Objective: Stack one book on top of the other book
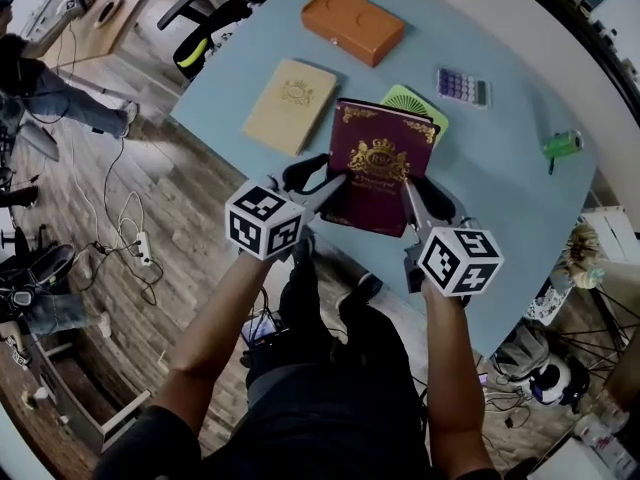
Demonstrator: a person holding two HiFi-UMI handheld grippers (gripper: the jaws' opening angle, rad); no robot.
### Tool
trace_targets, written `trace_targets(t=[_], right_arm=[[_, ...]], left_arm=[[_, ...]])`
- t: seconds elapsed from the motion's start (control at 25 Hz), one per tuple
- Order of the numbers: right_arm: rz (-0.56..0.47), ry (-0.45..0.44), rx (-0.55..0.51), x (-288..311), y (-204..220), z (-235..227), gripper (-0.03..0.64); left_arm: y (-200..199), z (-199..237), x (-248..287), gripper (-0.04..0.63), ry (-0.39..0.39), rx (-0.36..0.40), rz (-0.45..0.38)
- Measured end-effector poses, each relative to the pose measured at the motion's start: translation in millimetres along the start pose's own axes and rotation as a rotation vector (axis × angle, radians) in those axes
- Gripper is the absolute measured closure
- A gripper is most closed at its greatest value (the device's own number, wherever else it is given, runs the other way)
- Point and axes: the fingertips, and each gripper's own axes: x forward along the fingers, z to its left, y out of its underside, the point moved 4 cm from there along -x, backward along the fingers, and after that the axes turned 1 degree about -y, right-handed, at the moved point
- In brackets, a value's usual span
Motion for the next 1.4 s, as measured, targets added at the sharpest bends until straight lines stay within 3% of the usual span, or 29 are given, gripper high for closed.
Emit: trace_targets(t=[0.64,1.0,1.4], right_arm=[[0.031,-0.040,-0.067,128.0,-31.5,129.1,0.535],[0.063,-0.019,-0.065,178.2,-28.7,155.1,0.540],[0.106,0.063,-0.028,216.3,-16.4,146.5,0.546]], left_arm=[[-30.8,151.0,-91.9,0.360,-0.068,-0.026,-0.065],[-30.8,210.1,-98.6,0.360,-0.065,-0.037,-0.052],[-25.9,252.8,-67.8,0.360,-0.022,0.000,0.028]])
